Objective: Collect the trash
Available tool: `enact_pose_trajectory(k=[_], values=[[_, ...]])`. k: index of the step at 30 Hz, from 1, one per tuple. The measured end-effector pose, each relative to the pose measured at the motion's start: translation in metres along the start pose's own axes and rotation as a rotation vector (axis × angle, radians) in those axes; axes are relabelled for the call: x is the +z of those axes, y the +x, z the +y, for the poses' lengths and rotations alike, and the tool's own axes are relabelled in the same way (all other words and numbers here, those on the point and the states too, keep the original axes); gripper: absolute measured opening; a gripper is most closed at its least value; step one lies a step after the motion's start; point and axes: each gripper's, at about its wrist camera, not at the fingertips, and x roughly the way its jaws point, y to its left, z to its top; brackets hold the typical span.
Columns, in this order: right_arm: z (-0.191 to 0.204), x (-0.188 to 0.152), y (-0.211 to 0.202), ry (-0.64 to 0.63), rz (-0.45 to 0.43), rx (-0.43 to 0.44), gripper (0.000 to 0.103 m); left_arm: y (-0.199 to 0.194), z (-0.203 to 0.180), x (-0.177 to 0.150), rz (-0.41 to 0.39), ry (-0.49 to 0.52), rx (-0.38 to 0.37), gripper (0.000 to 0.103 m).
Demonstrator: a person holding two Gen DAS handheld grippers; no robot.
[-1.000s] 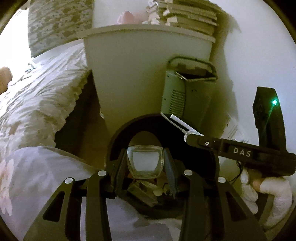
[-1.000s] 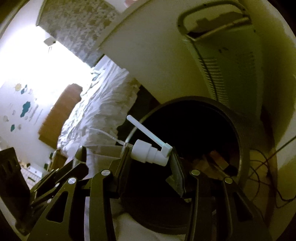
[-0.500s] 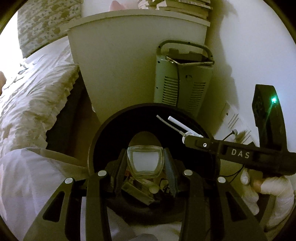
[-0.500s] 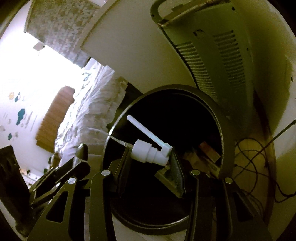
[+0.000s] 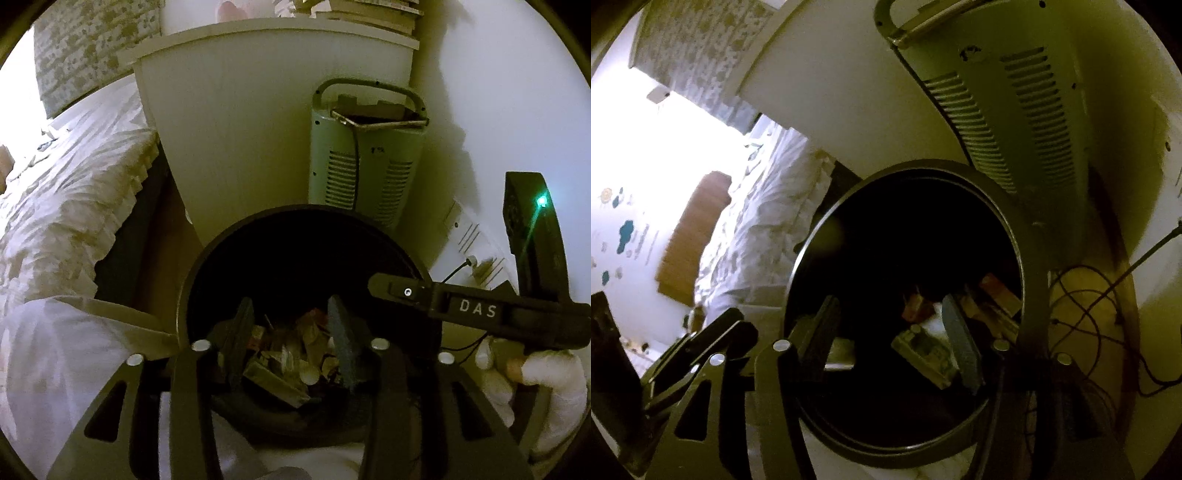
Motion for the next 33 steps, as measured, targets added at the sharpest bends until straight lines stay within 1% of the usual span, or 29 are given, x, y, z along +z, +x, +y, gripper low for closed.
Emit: enact_pose_trajectory(k=[1,6,9,11,12,13,15,17,20,22,24,25,26,28,32,33], values=[[0.001,0.000,-0.001,0.001,-0.001,0.001,0.059,-0.002,0.001,0.000,-0.007,-0.003,0.001,0.056],[0.008,-0.002,-0.004,-0.015,-0.008,0.005,0.059,-0.018,0.004,-0.003,-0.040,-0.018,-0.017,0.057],[0.020,-0.004,-0.006,-0.036,-0.010,0.013,0.059,-0.028,0.007,-0.005,-0.058,-0.020,-0.015,0.058],[0.028,-0.005,-0.007,-0.052,-0.012,0.022,0.059,-0.037,0.011,-0.007,-0.075,-0.029,-0.013,0.068],[0.034,-0.007,-0.008,-0.064,-0.013,0.026,0.059,-0.046,0.014,-0.010,-0.101,-0.038,-0.004,0.078],[0.042,-0.008,-0.009,-0.078,-0.014,0.033,0.059,-0.051,0.017,-0.011,-0.118,-0.043,0.004,0.081],[0.060,-0.011,-0.009,-0.114,-0.015,0.050,0.059,-0.067,0.025,-0.016,-0.149,-0.062,0.019,0.082],[0.076,-0.015,-0.009,-0.144,-0.016,0.063,0.067,-0.078,0.034,-0.020,-0.166,-0.085,0.037,0.082],[0.108,-0.023,-0.007,-0.208,-0.010,0.091,0.067,-0.100,0.052,-0.031,-0.199,-0.136,0.075,0.085],[0.133,-0.031,-0.005,-0.263,-0.003,0.107,0.067,-0.118,0.066,-0.040,-0.235,-0.176,0.111,0.095],[0.156,-0.040,-0.002,-0.315,0.005,0.125,0.067,-0.139,0.082,-0.053,-0.274,-0.219,0.162,0.097],[0.169,-0.047,0.000,-0.344,0.009,0.131,0.067,-0.146,0.089,-0.058,-0.285,-0.238,0.184,0.097],[0.180,-0.052,0.001,-0.369,0.011,0.136,0.070,-0.156,0.098,-0.066,-0.297,-0.269,0.215,0.097],[0.205,-0.065,0.004,-0.424,0.012,0.148,0.072,-0.173,0.114,-0.080,-0.314,-0.316,0.253,0.097],[0.248,-0.095,0.011,-0.529,0.006,0.153,0.072,-0.202,0.147,-0.113,-0.330,-0.419,0.356,0.097],[0.258,-0.102,0.012,-0.553,0.002,0.155,0.072,-0.211,0.158,-0.123,-0.336,-0.453,0.396,0.097]])
